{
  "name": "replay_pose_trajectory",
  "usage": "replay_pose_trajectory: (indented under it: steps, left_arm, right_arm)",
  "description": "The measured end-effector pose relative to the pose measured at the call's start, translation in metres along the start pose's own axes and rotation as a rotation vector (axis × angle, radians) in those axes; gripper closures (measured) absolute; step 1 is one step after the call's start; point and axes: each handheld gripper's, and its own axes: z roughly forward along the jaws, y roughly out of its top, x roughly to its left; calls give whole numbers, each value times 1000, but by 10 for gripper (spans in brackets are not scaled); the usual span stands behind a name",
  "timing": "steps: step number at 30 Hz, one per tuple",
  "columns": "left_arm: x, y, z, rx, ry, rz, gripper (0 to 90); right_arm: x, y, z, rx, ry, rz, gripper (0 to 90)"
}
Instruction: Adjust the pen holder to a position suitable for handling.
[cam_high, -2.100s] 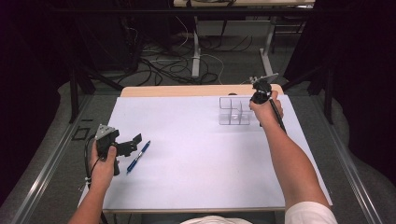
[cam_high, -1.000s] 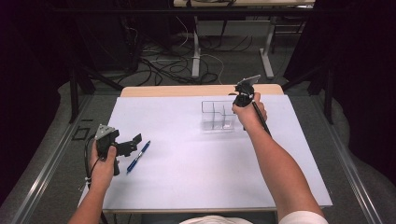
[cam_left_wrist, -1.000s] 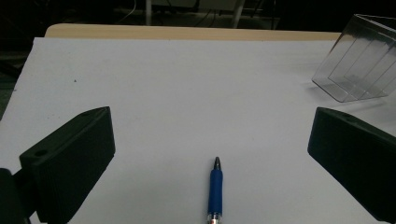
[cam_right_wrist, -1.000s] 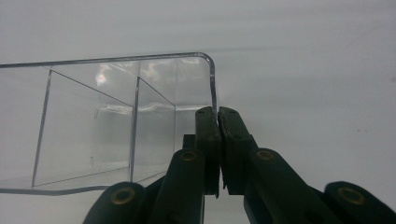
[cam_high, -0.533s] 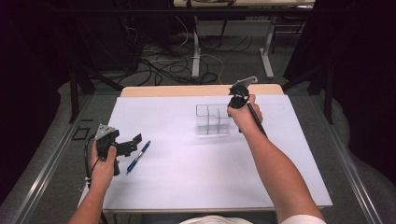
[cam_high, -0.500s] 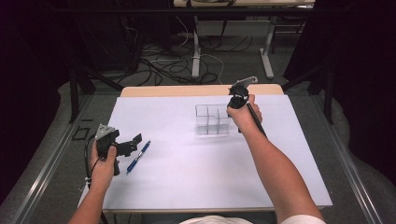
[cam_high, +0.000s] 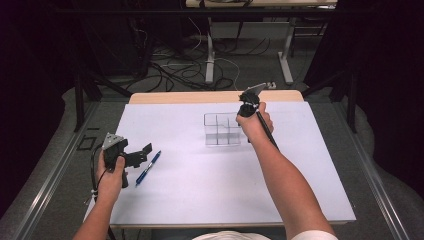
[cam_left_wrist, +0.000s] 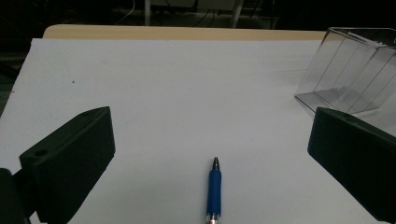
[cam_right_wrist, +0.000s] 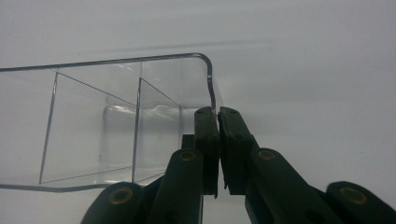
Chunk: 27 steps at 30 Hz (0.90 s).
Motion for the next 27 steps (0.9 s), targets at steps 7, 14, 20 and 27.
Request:
replay_pose_trajectory:
  steps: [7, 14, 20, 27]
  left_arm:
    - [0, 0, 0, 1, 0, 0, 6]
    - [0, 0, 0, 3, 0, -1, 6]
    - [0, 0, 0, 2, 0, -1, 6]
    - [0, 0, 0, 3, 1, 0, 6]
  right_arm:
    - [3, -1, 1, 6, 8, 11, 865]
    - [4, -4, 1, 37, 25, 13, 860]
    - [3, -5, 2, 47, 32, -9, 858]
    - [5, -6, 2, 42, 38, -18, 853]
